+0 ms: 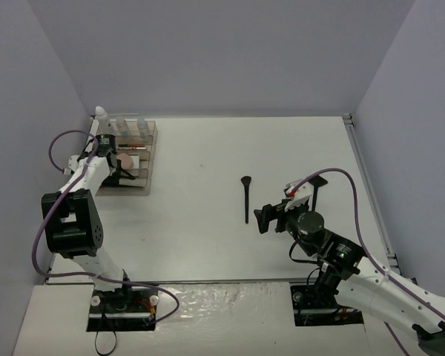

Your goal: Organize the makeup

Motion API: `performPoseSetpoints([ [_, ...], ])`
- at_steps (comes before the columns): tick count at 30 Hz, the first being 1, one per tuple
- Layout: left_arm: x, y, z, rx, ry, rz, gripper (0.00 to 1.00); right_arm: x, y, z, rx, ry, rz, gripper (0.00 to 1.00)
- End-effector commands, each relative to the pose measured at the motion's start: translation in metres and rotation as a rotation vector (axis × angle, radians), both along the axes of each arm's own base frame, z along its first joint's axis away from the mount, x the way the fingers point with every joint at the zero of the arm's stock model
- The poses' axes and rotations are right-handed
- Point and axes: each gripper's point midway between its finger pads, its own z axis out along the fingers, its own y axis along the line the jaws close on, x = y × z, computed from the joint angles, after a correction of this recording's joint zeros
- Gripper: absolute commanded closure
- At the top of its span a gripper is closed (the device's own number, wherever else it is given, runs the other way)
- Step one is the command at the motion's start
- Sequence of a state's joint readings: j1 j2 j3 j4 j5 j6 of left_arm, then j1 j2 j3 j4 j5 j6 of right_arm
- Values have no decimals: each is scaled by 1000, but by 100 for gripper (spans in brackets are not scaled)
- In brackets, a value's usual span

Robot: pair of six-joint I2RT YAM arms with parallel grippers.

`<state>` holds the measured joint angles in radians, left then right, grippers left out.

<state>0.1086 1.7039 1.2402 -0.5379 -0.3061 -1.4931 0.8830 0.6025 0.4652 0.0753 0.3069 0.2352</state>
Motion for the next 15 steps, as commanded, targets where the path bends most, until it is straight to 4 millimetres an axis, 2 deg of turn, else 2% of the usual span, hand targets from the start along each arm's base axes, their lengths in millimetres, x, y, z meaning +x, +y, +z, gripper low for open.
performPoseSetpoints([
  [1,10,6,14,1,-76,29,57,9,3,16,46,-42,-29,0],
  [6,9,4,23,10,-93,-3,45,14,-2,13,41,-25,-83,0],
  [9,9,3,47,57,-131,-81,38,23,-7,4,23,23,-166,0],
  [11,8,1,71,97,-181,-157,34,29,-6,-5,9,64,-198,0],
  [13,7,-4,92,148,-223,-268,30,37,-5,-18,3,119,-238,0],
  [15,1,-11,103,209,-245,-401,29,46,-3,-36,-4,189,-274,1],
])
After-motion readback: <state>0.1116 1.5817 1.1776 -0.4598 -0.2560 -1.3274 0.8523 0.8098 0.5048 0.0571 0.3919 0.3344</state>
